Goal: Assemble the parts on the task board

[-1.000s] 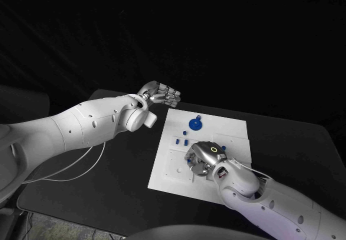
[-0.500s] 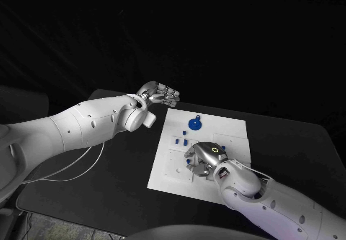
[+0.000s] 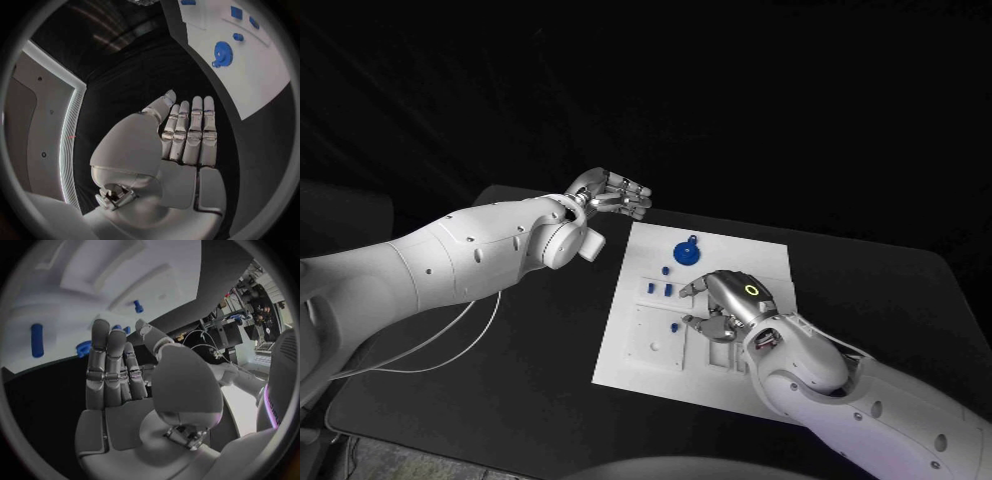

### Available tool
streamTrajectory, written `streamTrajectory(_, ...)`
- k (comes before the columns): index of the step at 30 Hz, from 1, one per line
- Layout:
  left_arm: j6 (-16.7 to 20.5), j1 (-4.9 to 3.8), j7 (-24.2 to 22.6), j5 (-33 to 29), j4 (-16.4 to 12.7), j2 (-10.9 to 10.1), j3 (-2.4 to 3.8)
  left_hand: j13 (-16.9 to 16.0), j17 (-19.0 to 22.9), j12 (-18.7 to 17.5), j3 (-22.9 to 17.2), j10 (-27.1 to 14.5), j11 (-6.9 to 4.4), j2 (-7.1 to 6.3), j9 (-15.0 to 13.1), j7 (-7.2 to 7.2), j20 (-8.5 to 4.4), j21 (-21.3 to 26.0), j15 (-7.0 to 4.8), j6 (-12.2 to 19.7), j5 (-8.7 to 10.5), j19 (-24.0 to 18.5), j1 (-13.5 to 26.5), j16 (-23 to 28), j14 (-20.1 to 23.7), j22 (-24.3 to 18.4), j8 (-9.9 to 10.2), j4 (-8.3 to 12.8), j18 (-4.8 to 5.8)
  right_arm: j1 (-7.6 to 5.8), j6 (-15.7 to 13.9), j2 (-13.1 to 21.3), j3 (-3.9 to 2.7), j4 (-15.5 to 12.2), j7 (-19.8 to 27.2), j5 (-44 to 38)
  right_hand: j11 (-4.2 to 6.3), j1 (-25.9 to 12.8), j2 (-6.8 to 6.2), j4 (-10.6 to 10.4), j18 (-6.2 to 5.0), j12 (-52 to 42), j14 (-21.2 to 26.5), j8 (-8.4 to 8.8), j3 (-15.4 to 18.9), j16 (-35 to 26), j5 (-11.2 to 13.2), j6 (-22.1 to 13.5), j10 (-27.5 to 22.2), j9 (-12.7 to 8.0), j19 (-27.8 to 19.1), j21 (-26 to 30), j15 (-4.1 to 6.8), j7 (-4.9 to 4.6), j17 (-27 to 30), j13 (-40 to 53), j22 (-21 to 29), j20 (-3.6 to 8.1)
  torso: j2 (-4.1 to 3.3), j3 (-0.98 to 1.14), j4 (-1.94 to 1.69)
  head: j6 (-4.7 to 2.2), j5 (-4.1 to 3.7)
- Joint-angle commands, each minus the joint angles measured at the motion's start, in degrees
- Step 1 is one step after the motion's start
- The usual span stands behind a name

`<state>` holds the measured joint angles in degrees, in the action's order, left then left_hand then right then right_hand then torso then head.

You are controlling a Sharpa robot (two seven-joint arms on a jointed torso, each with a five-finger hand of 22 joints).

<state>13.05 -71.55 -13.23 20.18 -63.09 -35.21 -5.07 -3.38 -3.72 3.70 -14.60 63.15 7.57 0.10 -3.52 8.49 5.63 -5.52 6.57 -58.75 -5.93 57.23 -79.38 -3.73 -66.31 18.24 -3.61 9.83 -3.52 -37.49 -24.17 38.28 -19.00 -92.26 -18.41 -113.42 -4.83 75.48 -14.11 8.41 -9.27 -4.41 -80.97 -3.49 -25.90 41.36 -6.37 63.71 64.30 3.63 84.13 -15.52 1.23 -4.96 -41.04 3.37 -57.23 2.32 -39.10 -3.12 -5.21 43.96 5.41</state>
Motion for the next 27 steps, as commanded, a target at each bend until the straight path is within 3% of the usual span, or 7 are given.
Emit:
streamTrajectory(1,-0.81,-0.03,-0.38,0.13,-0.13,-0.13,0.06,0.06,-0.05,-0.16,0.23,0.01,0.13,0.37,-0.09,0.1,-0.11,-0.19,0.1,-0.32,0.24,-0.44,0.26,0.19,0.18,0.1,-0.12,-0.26,-0.26,0.0,0.16,1.25,-1.42,-0.86,-0.05,1.83,0.56,-1.25,-0.12,-0.14,-0.71,-0.14,-0.32,-0.09,-2.1,0.47,-0.36,0.86,2.52,0.0,2.14,-0.68,0.47,-0.51,-0.02,0.0,-0.12,0.33,0.05,0.04,0.1,-0.39,-0.55)
streamTrajectory(3,-0.95,-0.02,-0.48,0.11,-0.11,-0.25,0.06,0.06,-0.05,-0.15,0.28,0.08,0.09,0.38,-0.08,0.07,-0.12,-0.21,0.08,-0.34,0.26,-0.38,0.37,0.19,0.09,0.12,-0.12,-0.34,-0.26,0.0,1.12,2.24,-2.79,-1.02,0.18,2.73,0.72,-2.13,-0.52,-0.47,-0.28,0.5,-0.35,-0.09,-3.88,0.74,-0.56,1.17,3.52,0.01,2.07,-1.26,0.6,-0.62,-0.2,0.03,-0.2,0.65,0.03,0.04,0.12,-0.64,-0.91)
streamTrajectory(7,-1.15,-0.01,-0.68,0.06,-0.31,-0.63,0.05,0.06,-0.05,-0.16,0.32,0.13,0.07,0.37,-0.09,0.05,-0.14,-0.21,0.05,-0.39,0.26,-0.32,0.44,0.19,0.01,0.14,-0.13,-0.38,-0.27,-0.01,3.01,3.36,-5.44,-0.03,1.25,5.01,0.85,-2.3,-0.65,-0.74,-0.15,0.53,-0.5,-0.09,-3.61,1.03,-1.11,1.08,4.15,0.01,2.08,-1.82,0.68,-0.73,-0.42,0.03,-0.17,0.77,0.01,0.05,0.09,-1.23,-1.77)
streamTrajectory(11,-1.25,0.03,-0.83,0.02,-0.58,-0.92,0.05,0.06,-0.05,-0.16,0.32,0.13,0.07,0.37,-0.09,0.05,-0.14,-0.21,0.05,-0.39,0.26,-0.32,0.44,0.19,0.01,0.14,-0.13,-0.38,-0.27,0.0,5.59,4.03,-6.81,1.45,1.62,5.87,0.64,-1.7,-0.48,-0.68,-0.32,0.5,-0.45,-0.12,-1.19,1.06,-0.53,0.12,2.84,0.02,1.95,-2.0,0.48,-0.29,-0.51,0.06,0.0,0.58,-0.03,0.14,0.09,-1.27,-1.95)
streamTrajectory(20,-1.4,0.14,-0.87,-0.04,-0.62,-1.03,0.05,0.06,-0.05,-0.16,0.32,0.13,0.07,0.37,-0.09,0.05,-0.14,-0.21,0.05,-0.39,0.26,-0.32,0.44,0.19,0.01,0.14,-0.13,-0.38,-0.27,0.0,11.43,4.79,-7.55,3.39,1.42,6.0,0.02,-0.11,0.91,-1.34,-0.69,0.33,-0.2,-0.07,5.85,0.94,0.58,-1.31,0.02,-0.02,1.9,-1.58,0.0,0.17,-0.22,0.07,0.71,0.03,-0.03,0.03,0.1,-1.11,-2.36)
streamTrajectory(27,-1.44,0.25,-0.88,-0.22,-0.59,-1.03,0.05,0.06,-0.05,-0.16,0.32,0.13,0.07,0.37,-0.09,0.05,-0.14,-0.21,0.05,-0.39,0.26,-0.32,0.44,0.19,0.01,0.14,-0.13,-0.38,-0.27,0.02,14.96,4.67,-7.62,4.68,0.23,4.82,-0.04,0.35,1.3,-1.63,-0.72,0.36,-0.15,-0.11,6.62,1.07,1.63,-1.14,-0.2,0.0,1.89,-1.57,-0.03,-0.05,-0.23,0.05,0.88,0.0,-0.03,-0.01,0.03,-1.09,-2.6)
